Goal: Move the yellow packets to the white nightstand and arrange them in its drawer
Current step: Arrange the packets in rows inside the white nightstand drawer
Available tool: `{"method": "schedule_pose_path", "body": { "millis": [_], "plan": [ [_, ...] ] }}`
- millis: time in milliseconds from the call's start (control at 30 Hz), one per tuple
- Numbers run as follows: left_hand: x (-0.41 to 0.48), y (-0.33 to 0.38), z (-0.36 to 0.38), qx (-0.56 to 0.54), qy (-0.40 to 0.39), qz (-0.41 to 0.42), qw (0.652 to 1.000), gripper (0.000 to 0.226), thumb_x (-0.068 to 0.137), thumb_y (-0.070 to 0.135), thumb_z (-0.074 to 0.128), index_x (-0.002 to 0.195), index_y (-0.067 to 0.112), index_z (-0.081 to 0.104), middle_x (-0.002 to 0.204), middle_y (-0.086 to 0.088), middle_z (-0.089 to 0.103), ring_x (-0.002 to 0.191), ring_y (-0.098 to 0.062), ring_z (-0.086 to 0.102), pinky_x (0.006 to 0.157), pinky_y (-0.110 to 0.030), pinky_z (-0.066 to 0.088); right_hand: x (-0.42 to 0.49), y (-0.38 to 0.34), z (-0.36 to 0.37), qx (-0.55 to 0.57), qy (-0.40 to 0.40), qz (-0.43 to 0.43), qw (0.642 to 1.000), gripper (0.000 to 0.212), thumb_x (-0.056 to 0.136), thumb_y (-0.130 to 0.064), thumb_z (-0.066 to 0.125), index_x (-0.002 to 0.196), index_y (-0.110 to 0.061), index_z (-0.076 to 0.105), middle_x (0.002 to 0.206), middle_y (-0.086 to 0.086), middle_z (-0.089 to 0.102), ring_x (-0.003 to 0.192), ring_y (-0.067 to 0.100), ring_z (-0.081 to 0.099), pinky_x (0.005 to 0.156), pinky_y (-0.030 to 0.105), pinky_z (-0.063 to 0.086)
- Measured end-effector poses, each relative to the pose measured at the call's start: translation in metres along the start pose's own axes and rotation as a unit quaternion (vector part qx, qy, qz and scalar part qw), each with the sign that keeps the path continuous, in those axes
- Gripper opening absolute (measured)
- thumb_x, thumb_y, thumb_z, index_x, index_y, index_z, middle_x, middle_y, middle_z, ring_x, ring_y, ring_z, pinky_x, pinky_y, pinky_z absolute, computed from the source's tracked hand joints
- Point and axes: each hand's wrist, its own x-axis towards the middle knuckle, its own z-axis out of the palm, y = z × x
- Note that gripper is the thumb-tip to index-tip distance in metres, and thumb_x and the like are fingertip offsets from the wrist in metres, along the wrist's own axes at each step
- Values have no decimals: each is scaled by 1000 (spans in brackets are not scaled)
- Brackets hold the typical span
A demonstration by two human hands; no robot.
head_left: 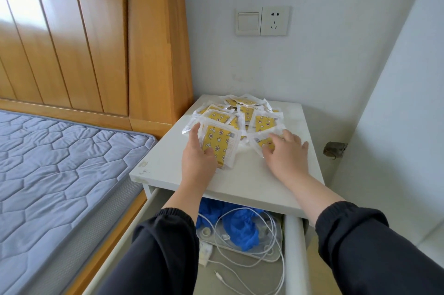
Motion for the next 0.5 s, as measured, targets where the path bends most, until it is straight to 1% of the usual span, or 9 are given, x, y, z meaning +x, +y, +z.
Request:
{"method": "schedule_pose_path", "body": {
  "millis": [33, 100, 167, 233, 267, 300, 367, 433, 500],
  "plan": [
    [0, 0, 0, 1, 1, 1, 1000, 63, 95, 6, 46, 148, 32, 24, 110, 9, 51, 97, -16, 58, 86, -43, 54, -4, 0, 0, -18, -33, -8, 999, 40, 96, -39, 37, 130, -24, 54, 140, 5, 44, 132, 27, 32, 111, 54, 16],
    [0, 1, 1, 5, 1, 1, 1000, 63, 95, 6, 46, 148, 32, 24, 110, 8, 52, 97, -16, 58, 85, -41, 54, -11, 2, 2, -1, -22, -19, 1000, 38, 96, -41, 37, 119, -23, 61, 130, 1, 50, 129, 25, 35, 109, 55, 20],
    [0, 1, 1, 5, 2, 0, 1000, 63, 95, 6, 46, 148, 32, 24, 110, 8, 52, 94, -15, 58, 81, -37, 54, -15, 5, -2, 93, 50, -4, 994, 29, 93, -32, 47, 92, -14, 69, 110, 2, 58, 111, 25, 48, 100, 44, 36],
    [-1, 1, 1, 6, 3, 1, 1000, 62, 96, 6, 46, 148, 32, 24, 111, 8, 52, 92, -14, 58, 74, -31, 52, -15, 9, -5, 203, 89, 27, 975, 17, 88, -17, 54, 83, -7, 68, 108, 4, 59, 103, 22, 53, 83, 27, 39],
    [-1, 1, 1, 7, 4, 1, 1000, 62, 96, 6, 46, 148, 31, 23, 111, 8, 52, 92, -14, 58, 72, -28, 50, -14, 11, -6, 242, 84, 45, 966, 13, 87, -10, 56, 90, -8, 68, 117, 5, 56, 110, 21, 52, 84, 23, 37],
    [-1, 2, 1, 7, 5, 1, 1000, 62, 96, 6, 46, 148, 31, 23, 112, 8, 51, 92, -13, 57, 72, -27, 49, -12, 13, -5, 266, 71, 66, 959, 20, 86, -7, 56, 103, -10, 66, 130, 6, 50, 121, 20, 47, 92, 22, 36],
    [-1, 2, 0, 7, 7, 1, 1000, 63, 96, 5, 46, 149, 30, 23, 112, 9, 48, 87, -8, 55, 74, -28, 49, -6, 17, -5, 274, 25, 98, 956, 41, 87, -11, 57, 128, -15, 54, 151, 7, 31, 140, 21, 28, 110, 34, 31],
    [-1, 3, 1, 8, 8, 1, 1000, 63, 96, 5, 46, 149, 31, 23, 119, 5, 53, 85, -7, 54, 75, -30, 50, 6, 20, -9, 252, -18, 107, 962, 58, 87, -21, 58, 141, -15, 39, 157, 8, 19, 145, 22, 18, 116, 42, 22],
    [-1, 3, 1, 9, 10, -3, 1000, 63, 96, 5, 46, 148, 31, 23, 128, 0, 54, 92, -11, 55, 79, -34, 53, 20, 22, -14, 259, -74, 125, 955, 70, 85, -28, 60, 147, -16, 28, 154, 6, 26, 141, 24, 26, 114, 45, 23]
  ]
}}
